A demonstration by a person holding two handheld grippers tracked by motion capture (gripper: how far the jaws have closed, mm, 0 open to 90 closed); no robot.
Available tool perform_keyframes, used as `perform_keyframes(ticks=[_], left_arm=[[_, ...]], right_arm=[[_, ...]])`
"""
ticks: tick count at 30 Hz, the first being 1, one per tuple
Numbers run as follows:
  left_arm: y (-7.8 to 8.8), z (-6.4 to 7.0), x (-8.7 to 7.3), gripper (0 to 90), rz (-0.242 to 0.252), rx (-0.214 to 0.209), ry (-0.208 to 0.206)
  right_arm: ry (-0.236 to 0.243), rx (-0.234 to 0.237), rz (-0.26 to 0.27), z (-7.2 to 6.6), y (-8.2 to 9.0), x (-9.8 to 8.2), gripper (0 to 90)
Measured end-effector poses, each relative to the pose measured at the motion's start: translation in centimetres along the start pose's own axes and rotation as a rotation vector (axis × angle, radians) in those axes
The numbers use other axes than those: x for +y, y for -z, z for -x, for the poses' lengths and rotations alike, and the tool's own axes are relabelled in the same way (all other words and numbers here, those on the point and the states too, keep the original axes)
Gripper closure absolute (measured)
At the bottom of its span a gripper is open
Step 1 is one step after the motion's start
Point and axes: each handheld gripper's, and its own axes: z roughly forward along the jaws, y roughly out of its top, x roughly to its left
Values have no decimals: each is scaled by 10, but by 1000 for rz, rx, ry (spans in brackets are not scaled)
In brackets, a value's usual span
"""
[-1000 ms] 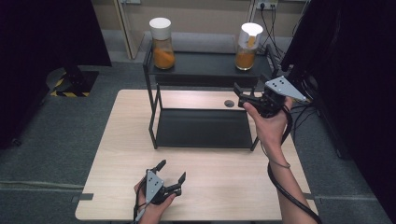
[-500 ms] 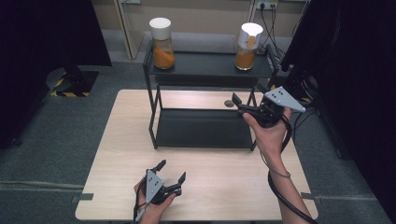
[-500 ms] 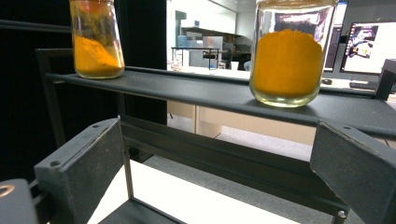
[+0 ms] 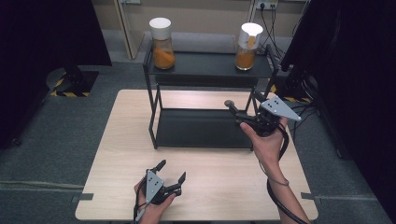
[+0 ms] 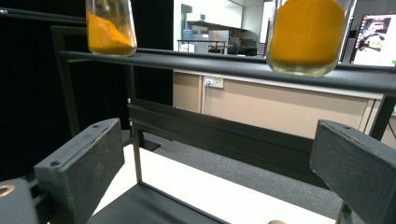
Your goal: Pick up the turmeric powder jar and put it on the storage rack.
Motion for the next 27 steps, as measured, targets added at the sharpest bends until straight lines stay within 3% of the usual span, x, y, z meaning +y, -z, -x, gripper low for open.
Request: perform_keyframes(ticks=[27], left_arm=[[0,0,-1,134,3,1,2]], right_arm=[[-3,36,-39,-7,18,-35,37]])
